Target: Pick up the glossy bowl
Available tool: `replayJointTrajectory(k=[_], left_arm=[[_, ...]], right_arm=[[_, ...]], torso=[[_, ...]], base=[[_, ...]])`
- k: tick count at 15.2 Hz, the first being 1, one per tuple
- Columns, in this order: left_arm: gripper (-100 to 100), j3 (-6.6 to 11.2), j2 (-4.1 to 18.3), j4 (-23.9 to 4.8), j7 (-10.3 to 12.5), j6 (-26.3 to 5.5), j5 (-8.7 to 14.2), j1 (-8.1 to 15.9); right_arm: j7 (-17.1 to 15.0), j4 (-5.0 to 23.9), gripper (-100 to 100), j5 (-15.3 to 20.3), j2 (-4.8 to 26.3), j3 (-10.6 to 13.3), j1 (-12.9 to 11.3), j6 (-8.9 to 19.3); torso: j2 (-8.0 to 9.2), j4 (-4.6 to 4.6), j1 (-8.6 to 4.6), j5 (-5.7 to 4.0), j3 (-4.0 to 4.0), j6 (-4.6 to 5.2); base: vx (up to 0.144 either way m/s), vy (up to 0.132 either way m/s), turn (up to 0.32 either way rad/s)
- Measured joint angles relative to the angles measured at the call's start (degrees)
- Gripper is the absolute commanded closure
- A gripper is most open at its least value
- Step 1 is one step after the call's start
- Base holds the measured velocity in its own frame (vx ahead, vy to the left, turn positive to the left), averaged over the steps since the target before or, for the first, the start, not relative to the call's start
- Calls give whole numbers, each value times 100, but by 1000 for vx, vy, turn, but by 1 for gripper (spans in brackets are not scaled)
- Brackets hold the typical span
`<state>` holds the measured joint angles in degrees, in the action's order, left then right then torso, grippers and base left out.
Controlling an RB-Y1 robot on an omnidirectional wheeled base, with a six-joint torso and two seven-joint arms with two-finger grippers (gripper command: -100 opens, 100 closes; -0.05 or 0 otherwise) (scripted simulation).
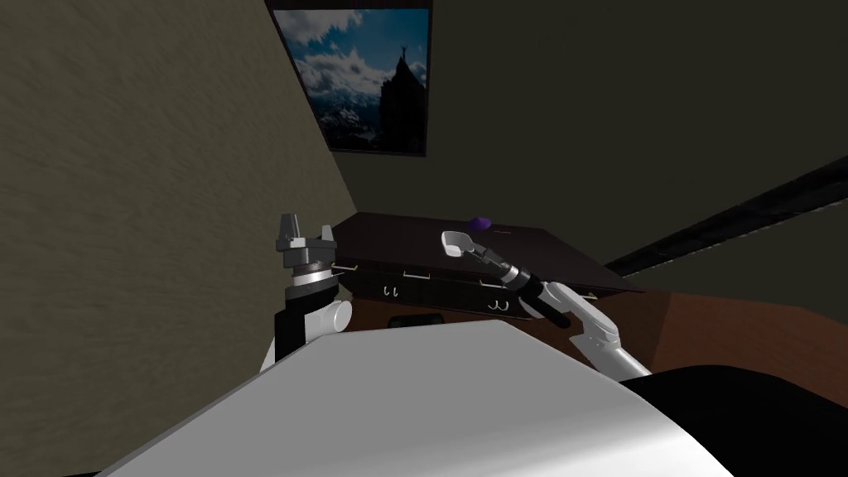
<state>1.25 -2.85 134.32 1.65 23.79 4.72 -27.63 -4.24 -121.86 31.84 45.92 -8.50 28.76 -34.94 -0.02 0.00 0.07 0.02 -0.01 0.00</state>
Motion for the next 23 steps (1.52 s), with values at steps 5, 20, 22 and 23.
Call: replayJointTrajectory(k=[5,20,22,23], left_arm=[[0,0,0,0,0,0,0,0],[0,0,0,0,0,0,0,0],[0,0,0,0,0,0,0,0],[0,0,0,0,0,0,0,0]], right_arm=[[-64,156,-100,423,584,-89,92,39],[-236,869,-100,1825,2383,-314,325,47],[-204,1050,-100,2031,2597,-346,360,-23],[-221,1051,-100,2096,2699,-345,371,-6]], torso=[[0,0,1,1,0,-1],[-1,0,5,2,-1,-1],[-1,0,7,2,0,-1],[0,0,5,1,0,0]], base=[[2,23,94],[1,26,92],[2,26,69],[-1,23,101]])
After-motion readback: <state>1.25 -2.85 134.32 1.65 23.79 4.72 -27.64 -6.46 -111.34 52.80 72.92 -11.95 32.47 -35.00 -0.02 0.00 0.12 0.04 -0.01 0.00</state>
